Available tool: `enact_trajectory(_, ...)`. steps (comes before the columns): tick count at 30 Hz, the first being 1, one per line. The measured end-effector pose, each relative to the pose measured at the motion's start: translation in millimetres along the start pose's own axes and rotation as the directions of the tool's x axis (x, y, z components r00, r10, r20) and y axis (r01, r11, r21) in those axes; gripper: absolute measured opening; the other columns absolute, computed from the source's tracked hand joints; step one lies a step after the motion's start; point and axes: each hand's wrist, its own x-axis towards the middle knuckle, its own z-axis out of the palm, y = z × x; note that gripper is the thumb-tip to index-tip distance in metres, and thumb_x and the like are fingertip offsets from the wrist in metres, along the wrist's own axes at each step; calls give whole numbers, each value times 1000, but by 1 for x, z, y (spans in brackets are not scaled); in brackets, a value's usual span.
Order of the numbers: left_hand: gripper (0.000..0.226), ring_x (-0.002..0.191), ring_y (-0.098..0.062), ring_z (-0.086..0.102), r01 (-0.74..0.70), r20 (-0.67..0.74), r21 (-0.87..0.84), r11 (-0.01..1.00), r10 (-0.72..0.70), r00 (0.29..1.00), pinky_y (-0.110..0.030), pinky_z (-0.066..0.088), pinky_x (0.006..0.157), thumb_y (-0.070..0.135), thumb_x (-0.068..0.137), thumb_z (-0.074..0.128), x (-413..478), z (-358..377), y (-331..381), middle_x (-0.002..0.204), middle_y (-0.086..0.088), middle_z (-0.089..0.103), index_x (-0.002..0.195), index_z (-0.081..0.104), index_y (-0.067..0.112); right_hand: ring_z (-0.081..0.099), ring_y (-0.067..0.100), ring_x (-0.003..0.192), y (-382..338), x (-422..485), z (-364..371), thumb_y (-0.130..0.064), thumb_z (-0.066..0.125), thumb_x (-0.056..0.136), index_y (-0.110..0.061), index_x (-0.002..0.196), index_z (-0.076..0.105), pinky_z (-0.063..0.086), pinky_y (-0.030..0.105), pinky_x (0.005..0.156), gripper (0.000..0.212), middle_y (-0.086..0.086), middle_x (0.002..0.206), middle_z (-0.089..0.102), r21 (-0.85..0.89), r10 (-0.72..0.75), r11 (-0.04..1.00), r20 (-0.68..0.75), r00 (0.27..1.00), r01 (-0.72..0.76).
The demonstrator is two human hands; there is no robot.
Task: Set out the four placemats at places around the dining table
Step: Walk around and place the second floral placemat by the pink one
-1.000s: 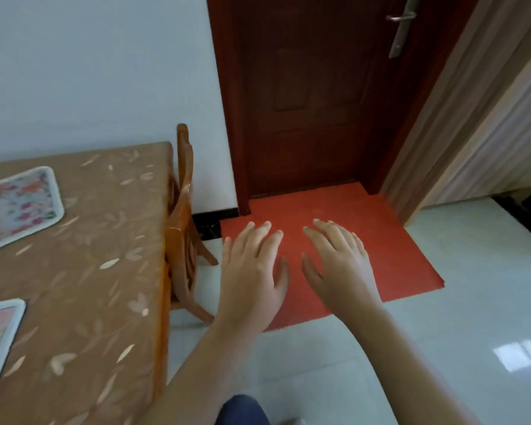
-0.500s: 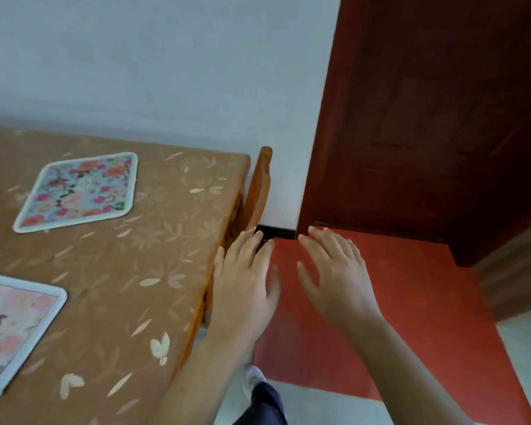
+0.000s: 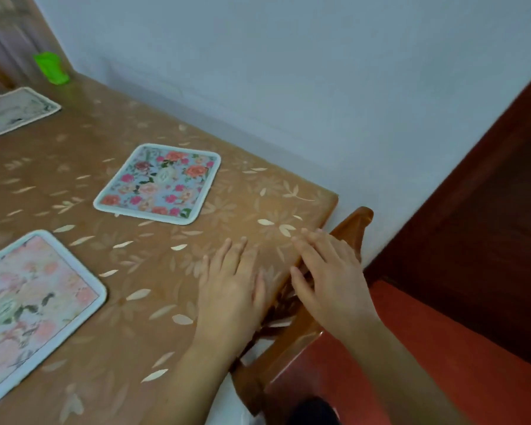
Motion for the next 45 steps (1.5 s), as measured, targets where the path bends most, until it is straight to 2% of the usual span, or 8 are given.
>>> enact_trajectory(5,37,116,-37,51,205,-96,74,976,-198,976,-61,38,94,5,74,69,30,12,-23,119,-18,61,110,62,4,50,31,118,17,63,26,-18,62,81,-10,117,57,40,53,99,37,13,122,59,81,-167,984,71,983,161)
enact_trajectory(10,39,117,-37,49,399,-170,106,911,-379,910,-62,39,92,3,74,67,65,31,-30,120,-20,59,112,61,3,49,31,118,41,128,50,-20,60,82,-11,117,56,41,54,98,36,12,123,58,158,-346,934,171,923,321)
enact_trajectory(16,40,114,-40,51,515,-230,167,841,-475,849,-61,41,90,1,71,68,108,68,-47,116,-22,61,111,60,1,57,33,108,79,197,85,-16,70,74,-7,111,61,45,54,92,38,15,114,63,176,-481,873,166,861,454)
enact_trajectory(21,40,114,-39,52,601,-238,213,771,-555,797,-62,38,92,4,72,70,122,94,-67,117,-20,61,111,60,2,53,31,113,84,232,124,-19,63,79,-10,116,57,40,54,98,39,12,119,60,205,-549,835,262,793,510)
enact_trajectory(27,40,109,-42,55,605,-231,165,779,-566,791,-63,37,89,0,69,73,140,119,-100,113,-23,63,107,62,-1,58,29,106,69,255,172,-18,69,73,-11,109,60,45,50,91,38,9,112,64,211,-617,787,292,731,580)
enact_trajectory(35,40,107,-44,56,621,-220,183,762,-584,782,-64,43,86,1,67,75,153,148,-147,112,-24,63,105,63,-1,52,30,112,52,282,241,-19,61,79,-11,113,57,38,49,98,35,10,117,60,264,-652,756,385,653,598)
enact_trajectory(42,36,117,-38,49,649,-177,142,747,-626,759,-61,36,96,5,77,65,163,165,-177,123,-20,57,113,59,3,49,29,116,37,299,279,-19,57,81,-10,113,56,37,48,99,33,9,117,59,272,-691,717,397,604,641)
enact_trajectory(45,38,118,-38,48,642,-159,117,758,-624,765,-59,37,95,5,77,66,166,169,-188,123,-20,57,114,59,3,50,29,116,32,305,292,-19,60,80,-10,114,56,38,47,98,35,11,116,59,284,-723,685,385,574,671)
